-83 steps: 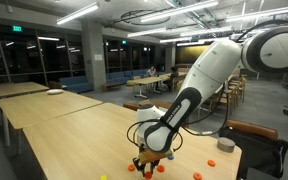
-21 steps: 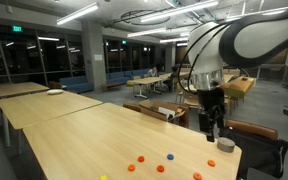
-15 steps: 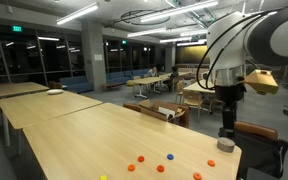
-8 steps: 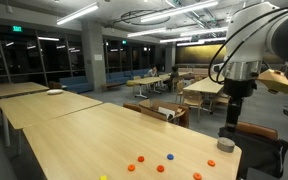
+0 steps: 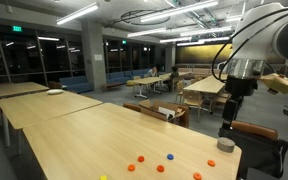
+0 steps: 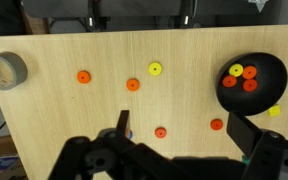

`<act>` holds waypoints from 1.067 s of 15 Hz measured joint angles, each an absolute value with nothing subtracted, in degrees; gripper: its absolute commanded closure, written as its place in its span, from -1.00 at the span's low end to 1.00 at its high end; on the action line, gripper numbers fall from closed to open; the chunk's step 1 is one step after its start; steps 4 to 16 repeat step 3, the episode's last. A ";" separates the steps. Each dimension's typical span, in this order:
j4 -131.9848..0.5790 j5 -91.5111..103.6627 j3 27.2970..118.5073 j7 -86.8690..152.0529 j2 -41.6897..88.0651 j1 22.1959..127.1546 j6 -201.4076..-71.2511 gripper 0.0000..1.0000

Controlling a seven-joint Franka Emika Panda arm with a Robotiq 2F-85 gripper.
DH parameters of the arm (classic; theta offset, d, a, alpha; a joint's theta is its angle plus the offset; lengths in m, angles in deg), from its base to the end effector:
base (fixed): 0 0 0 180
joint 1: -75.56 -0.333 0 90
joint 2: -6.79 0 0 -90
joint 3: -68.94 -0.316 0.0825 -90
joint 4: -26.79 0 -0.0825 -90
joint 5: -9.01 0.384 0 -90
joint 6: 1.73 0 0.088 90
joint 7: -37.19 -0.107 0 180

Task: Put some rings in the black bowl

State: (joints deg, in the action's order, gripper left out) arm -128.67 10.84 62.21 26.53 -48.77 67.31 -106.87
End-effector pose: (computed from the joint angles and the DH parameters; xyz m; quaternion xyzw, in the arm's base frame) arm 0.2665 0.0757 0.4946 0.9984 0.0109 0.0498 0.0234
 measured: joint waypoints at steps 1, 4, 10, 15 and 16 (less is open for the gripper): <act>-128.67 10.85 62.21 26.45 -48.77 67.32 -106.89 -1.00; -128.67 10.86 62.21 26.34 -48.77 67.32 -106.90 -1.00; -128.67 10.86 62.21 26.34 -48.77 67.32 -106.90 -1.00; -128.67 10.86 62.21 26.34 -48.77 67.32 -106.90 -1.00; -128.67 10.86 62.21 26.34 -48.77 67.32 -106.90 -1.00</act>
